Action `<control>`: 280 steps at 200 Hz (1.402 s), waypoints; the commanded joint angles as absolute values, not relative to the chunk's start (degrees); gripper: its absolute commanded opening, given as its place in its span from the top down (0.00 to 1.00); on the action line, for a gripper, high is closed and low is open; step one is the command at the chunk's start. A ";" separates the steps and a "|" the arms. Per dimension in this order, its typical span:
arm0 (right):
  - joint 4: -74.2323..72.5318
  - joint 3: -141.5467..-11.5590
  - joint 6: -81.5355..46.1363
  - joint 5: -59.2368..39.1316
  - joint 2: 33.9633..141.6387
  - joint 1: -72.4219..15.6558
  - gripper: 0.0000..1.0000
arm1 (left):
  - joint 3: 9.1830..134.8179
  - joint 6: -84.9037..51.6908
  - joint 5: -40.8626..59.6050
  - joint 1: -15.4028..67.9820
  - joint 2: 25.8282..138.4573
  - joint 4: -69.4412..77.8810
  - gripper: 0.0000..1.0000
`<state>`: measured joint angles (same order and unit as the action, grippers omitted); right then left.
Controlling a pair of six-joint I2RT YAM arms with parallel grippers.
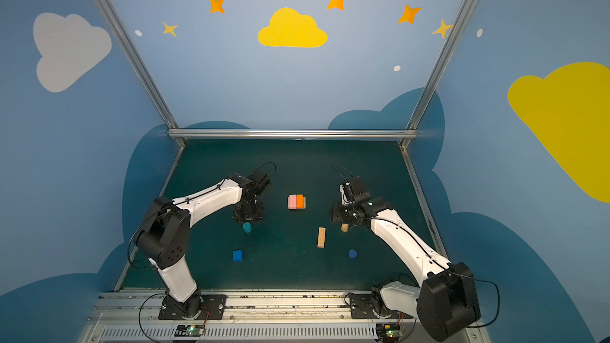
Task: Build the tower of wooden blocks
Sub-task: 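Lower the left gripper over the teal cylinder while the right moves toward the round block, then close the left gripper on the teal cylinder and lift it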
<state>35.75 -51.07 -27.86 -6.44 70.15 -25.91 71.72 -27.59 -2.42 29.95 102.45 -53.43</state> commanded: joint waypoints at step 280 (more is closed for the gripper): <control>34.45 -49.75 -29.02 -6.77 70.40 -25.48 0.54 | 63.15 -31.60 -0.53 27.35 97.80 -46.85 0.65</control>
